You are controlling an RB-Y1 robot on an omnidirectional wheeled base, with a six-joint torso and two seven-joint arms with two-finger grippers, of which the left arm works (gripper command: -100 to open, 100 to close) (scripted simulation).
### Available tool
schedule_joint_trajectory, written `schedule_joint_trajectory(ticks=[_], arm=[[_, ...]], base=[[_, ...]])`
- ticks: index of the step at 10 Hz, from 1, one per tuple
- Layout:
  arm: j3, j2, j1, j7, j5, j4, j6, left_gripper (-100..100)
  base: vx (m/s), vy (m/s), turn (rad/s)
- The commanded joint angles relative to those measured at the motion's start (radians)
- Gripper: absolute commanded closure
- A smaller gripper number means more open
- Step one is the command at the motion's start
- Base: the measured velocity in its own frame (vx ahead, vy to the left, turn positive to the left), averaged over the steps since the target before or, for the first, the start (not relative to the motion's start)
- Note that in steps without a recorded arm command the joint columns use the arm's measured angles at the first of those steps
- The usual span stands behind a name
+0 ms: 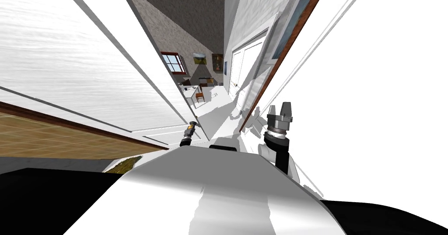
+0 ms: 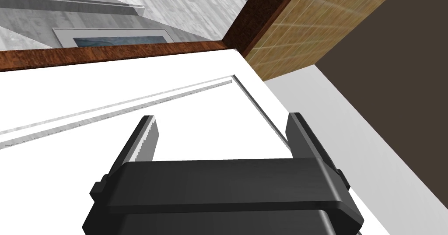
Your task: Pull the door open
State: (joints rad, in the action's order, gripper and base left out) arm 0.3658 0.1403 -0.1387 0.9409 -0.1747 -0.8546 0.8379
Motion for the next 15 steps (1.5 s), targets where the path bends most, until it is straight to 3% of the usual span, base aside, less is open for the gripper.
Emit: schedule_joint_trajectory(ticks=[1,10,11,15], arm=[[-0.008,0.0,0.003,-0.05,0.015,0.006,0.001,100],[-0.039,0.014,0.017,-0.271,0.091,0.022,0.002,100],[-0.039,0.014,0.017,-0.274,0.091,0.022,0.002,100],[-0.056,0.021,0.025,-0.388,0.134,0.031,0.002,100]], base=[[-0.039,0.01,-0.051],[-0.039,0.011,-0.046],[-0.029,0.009,-0.027],[-0.045,0.01,-0.05]])
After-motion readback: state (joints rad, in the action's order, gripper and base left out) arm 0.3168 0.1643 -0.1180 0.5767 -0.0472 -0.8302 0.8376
